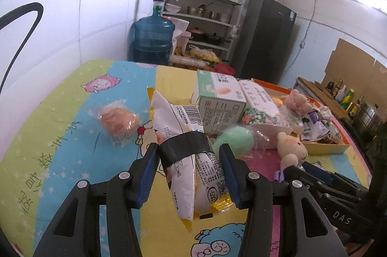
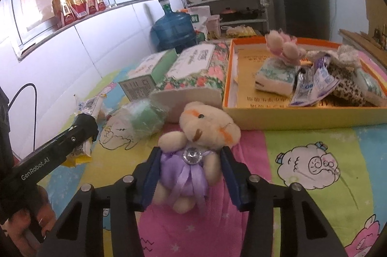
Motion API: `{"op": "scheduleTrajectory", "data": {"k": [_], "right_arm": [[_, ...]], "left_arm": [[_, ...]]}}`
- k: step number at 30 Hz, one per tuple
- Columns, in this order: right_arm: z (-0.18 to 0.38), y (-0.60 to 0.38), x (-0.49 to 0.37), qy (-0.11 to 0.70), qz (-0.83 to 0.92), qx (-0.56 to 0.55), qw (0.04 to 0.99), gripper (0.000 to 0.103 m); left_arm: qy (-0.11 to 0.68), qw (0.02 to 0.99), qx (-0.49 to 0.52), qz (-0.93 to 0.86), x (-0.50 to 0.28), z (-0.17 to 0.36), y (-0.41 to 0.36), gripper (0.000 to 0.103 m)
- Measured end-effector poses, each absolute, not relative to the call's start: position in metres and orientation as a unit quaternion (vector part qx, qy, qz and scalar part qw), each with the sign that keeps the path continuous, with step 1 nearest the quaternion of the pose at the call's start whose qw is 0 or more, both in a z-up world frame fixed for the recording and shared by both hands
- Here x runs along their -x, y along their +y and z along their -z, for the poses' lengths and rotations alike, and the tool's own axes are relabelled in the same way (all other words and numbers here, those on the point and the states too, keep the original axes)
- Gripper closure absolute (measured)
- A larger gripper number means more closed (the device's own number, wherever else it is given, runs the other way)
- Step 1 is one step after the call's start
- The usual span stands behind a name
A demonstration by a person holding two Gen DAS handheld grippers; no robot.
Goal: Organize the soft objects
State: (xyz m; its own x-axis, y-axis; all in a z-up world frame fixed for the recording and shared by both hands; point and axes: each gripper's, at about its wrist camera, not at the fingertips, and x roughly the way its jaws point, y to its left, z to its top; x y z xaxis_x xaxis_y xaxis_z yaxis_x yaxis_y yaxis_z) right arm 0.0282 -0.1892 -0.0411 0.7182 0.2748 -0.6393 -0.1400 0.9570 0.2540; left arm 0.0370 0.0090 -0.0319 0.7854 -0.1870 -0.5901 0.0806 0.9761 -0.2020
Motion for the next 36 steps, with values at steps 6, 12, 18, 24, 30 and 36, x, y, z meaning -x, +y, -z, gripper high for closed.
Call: {"op": "scheduleTrajectory", "data": {"k": [6,12,18,24,30,36], "right_arm": [[0.026,-0.194,-0.021,0.336,-0.114,-0.094,0.93,0.054],[0.013,-0.208,-0.017,0.319,-0.107,-0.104,0.936,0.054],[-0.003,-0.232,-0.012,0.292,-0.083,-0.11,0.947,0.054],[-0.008,-0.257,-0.009,0.28,-0.063,-0.12,0.95,0.054],[-0.001,-0.272,-0.009,0.286,-0.058,-0.135,0.947,0.054],[0.005,-0.27,-0.012,0.291,-0.069,-0.142,0.944,0.054]], "left_arm": [[0.304,0.946,0.073,0.085,-0.032,0.018,0.0,0.05],[0.288,0.95,0.055,0.104,-0.031,0.003,-0.018,0.055],[0.263,0.956,0.029,0.127,-0.032,-0.017,-0.045,0.071],[0.273,0.95,0.031,0.146,-0.041,-0.018,-0.055,0.085],[0.281,0.948,0.06,0.141,-0.04,-0.009,-0.037,0.082],[0.289,0.941,0.092,0.153,-0.038,0.004,-0.009,0.051]]}}
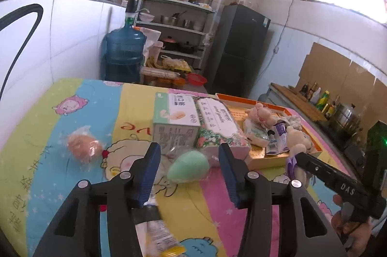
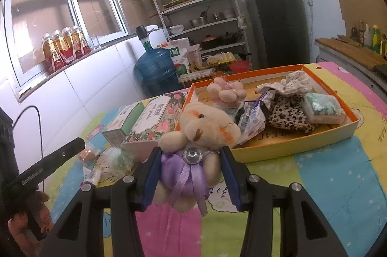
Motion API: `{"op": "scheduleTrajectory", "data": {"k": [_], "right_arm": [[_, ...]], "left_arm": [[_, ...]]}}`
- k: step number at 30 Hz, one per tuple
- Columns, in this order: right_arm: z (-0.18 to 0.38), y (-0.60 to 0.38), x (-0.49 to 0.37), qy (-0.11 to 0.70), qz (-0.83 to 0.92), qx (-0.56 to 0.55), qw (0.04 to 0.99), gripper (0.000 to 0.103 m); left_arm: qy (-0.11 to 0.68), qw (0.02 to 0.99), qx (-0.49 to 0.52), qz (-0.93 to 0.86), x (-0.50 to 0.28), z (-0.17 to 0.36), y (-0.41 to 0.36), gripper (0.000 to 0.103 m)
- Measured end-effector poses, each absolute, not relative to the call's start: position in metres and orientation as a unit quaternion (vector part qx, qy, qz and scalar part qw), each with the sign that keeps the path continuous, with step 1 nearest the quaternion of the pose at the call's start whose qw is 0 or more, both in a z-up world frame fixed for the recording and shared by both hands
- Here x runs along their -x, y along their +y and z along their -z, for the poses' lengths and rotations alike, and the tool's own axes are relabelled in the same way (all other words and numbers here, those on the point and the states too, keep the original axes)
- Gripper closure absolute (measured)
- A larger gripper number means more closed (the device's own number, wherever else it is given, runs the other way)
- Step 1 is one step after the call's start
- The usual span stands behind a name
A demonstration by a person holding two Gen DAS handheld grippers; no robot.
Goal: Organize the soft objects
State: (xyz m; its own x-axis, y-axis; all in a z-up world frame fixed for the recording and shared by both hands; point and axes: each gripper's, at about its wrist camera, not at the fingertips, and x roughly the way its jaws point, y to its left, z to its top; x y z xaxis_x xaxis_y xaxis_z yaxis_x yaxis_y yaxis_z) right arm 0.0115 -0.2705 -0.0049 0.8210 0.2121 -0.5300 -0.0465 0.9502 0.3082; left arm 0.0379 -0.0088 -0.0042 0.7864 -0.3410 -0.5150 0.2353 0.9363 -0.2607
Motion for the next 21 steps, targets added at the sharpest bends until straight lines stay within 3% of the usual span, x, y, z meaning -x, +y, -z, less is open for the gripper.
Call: {"op": "scheduleTrajectory", "data": {"k": [8,21], "right_arm": [[0.011,-0.272,-0.014,0.299,-0.068,-0.152,0.94,0.054],[0.017,-0.262,-0.017,0.308,-0.083,-0.15,0.936,0.054]], "left_arm": [[0.329,0.934,0.036,0.135,-0.029,0.029,-0.005,0.05],[0.361,0.93,0.041,0.058,-0.025,0.059,-0.002,0.049]]}}
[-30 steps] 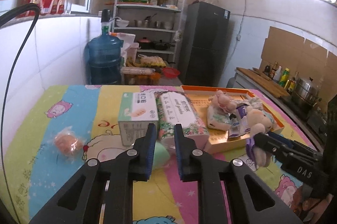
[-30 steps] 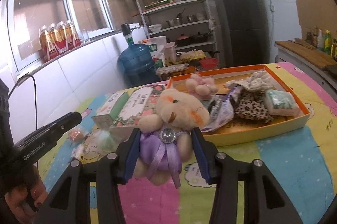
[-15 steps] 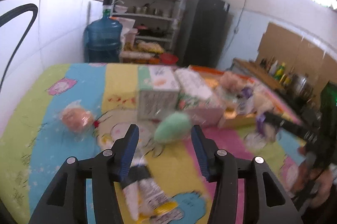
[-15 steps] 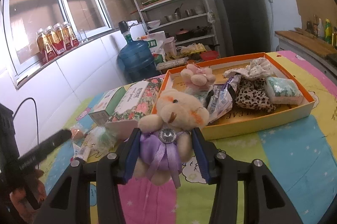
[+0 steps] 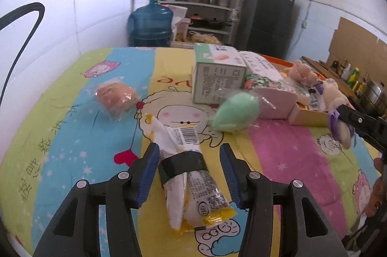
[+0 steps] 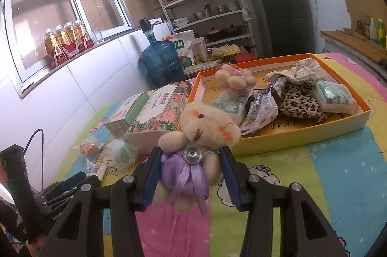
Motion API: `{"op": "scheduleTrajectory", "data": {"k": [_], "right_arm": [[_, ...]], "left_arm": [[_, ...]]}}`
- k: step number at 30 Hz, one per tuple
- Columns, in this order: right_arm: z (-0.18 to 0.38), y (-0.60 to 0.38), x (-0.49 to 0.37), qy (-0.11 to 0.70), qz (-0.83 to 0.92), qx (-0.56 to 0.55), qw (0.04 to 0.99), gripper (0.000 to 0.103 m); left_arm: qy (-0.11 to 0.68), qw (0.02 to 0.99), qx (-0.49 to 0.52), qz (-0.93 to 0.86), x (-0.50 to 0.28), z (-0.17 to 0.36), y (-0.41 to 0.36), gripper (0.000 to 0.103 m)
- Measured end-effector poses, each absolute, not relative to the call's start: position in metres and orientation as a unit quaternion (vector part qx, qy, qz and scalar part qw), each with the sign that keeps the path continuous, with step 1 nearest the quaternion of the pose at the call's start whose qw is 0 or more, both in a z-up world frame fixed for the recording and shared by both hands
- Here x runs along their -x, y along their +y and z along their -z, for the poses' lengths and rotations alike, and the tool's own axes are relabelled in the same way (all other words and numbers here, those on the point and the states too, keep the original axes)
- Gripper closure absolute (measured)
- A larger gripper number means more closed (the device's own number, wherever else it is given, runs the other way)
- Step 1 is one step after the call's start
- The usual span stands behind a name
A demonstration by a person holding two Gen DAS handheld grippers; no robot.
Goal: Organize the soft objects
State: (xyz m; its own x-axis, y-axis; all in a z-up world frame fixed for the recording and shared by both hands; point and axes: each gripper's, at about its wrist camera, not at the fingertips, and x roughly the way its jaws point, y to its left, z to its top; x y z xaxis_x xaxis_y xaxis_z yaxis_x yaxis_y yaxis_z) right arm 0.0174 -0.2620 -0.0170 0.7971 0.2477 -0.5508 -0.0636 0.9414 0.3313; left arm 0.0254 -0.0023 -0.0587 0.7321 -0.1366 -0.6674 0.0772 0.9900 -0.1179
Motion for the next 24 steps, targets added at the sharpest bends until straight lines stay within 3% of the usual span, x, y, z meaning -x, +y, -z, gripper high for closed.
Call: {"op": "scheduleTrajectory", "data": {"k": [16,19,24], "right_arm": [[0.021,-0.265,-0.018,0.311,-0.085,-0.155,0.934,0.054],[0.021,-0.266,-0.018,0.311,-0.085,-0.156,0.934,0.054],[0.021,-0.267,-0.018,0.311,-0.086,-0.156,0.934,0.054]], "left_arm": [[0.4,0.915,0.045,0.015,-0.041,0.076,-0.001,0.05],[0.395,0.917,0.049,0.021,-0.04,0.076,-0.001,0.058],[0.392,0.918,0.049,0.025,-0.038,0.074,-0.002,0.058]]}}
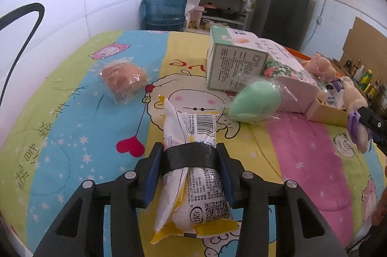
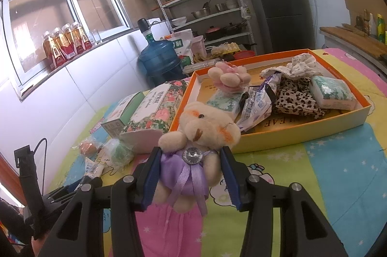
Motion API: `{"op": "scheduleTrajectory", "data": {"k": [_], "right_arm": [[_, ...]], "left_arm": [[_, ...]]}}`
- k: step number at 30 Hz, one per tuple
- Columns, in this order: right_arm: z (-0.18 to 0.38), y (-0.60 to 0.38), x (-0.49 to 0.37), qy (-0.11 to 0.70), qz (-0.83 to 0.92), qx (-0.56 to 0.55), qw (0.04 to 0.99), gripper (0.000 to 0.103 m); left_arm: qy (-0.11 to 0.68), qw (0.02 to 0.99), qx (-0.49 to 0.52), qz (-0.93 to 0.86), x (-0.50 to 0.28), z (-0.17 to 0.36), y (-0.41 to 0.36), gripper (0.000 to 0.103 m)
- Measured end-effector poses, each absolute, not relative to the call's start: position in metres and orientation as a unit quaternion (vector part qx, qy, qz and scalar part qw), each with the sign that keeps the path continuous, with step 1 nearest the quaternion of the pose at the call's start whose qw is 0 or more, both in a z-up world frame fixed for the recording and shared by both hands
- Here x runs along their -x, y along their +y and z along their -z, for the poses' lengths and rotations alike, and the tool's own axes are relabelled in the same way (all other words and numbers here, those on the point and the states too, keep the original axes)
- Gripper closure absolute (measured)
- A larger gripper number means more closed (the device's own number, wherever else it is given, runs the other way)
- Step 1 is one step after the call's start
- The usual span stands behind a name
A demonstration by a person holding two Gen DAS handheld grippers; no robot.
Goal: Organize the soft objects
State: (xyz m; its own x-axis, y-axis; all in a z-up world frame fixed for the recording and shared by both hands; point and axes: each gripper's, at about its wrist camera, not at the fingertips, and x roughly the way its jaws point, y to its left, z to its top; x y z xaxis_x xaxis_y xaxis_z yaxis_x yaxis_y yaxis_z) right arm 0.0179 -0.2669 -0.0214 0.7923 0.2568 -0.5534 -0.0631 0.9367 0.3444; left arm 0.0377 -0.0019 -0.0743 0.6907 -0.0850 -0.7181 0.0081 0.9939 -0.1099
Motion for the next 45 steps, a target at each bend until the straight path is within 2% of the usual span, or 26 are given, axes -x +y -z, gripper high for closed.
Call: {"op": "scheduleTrajectory", "data": {"k": [13,26,45], "right_arm": [[0.012,-0.276,-0.016,0.296,-0.081,-0.153,0.939,0.054],[-0.015,-0.309,-0.018,0.263,-0.049,-0.139,0.954,0.054],[-0.025,-0.38,-0.05,0.244,-0.008,-0.14,0.96,0.054]], "left_arm": [[0.352,0.934,0.031,0.057,-0.038,0.034,-0.025,0.058],[0.309,0.941,0.026,0.134,-0.062,-0.01,-0.089,0.058],[0.302,0.934,0.016,0.188,-0.107,-0.017,-0.193,0.058]]}}
